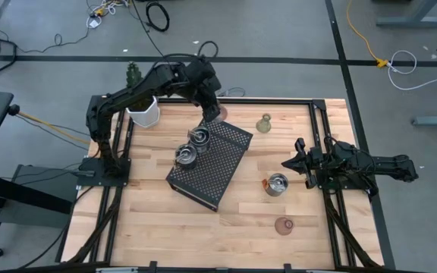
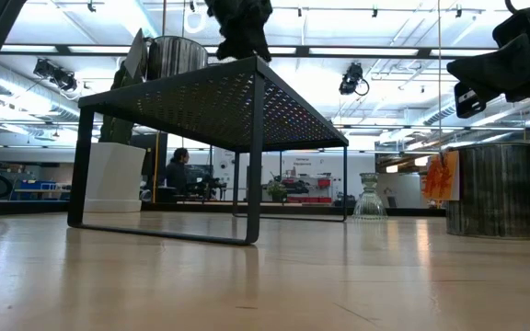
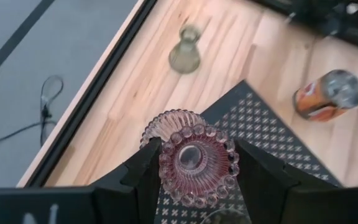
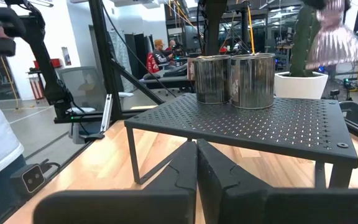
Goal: Pick & Place candle stick holders
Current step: Adjust the purple candle holder on the shelf
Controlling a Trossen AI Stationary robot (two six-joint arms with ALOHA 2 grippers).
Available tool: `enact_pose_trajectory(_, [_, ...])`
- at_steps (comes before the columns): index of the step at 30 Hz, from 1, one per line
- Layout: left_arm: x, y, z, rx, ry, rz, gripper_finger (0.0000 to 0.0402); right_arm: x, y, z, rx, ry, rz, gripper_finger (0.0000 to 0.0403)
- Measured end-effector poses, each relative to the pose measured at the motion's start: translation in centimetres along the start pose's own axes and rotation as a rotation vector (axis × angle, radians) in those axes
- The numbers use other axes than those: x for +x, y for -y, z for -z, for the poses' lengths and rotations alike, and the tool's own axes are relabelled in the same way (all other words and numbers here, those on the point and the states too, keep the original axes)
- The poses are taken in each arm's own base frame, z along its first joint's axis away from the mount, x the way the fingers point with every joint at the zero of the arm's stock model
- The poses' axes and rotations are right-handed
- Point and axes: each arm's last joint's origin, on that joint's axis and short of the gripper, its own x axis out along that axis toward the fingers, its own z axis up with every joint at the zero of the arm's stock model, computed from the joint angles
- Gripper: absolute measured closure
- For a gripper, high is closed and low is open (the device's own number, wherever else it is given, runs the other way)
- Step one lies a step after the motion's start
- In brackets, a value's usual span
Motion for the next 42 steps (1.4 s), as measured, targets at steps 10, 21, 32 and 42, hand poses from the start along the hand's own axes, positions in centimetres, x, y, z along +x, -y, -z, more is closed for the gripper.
enact_pose_trajectory(10, [-1.6,2.3,-0.7,0.088,0.055,0.07,0.0222,0.0,0.0,0.0,0.0,0.0,0.0,0.0391])
enact_pose_trajectory(21, [-1.7,7.5,0.0,0.333,0.062,0.165,0.0222,0.0,0.0,0.0,0.0,0.0,0.0,0.0391])
enact_pose_trajectory(32, [-2.0,10.3,1.3,0.446,0.01,0.245,0.0222,0.0,0.0,0.0,0.0,0.0,0.0,0.0391])
enact_pose_trajectory(42, [-3.5,13.7,3.4,0.679,-0.049,0.336,0.0222,0.0,0.0,0.0,0.0,0.0,0.0,0.0391])
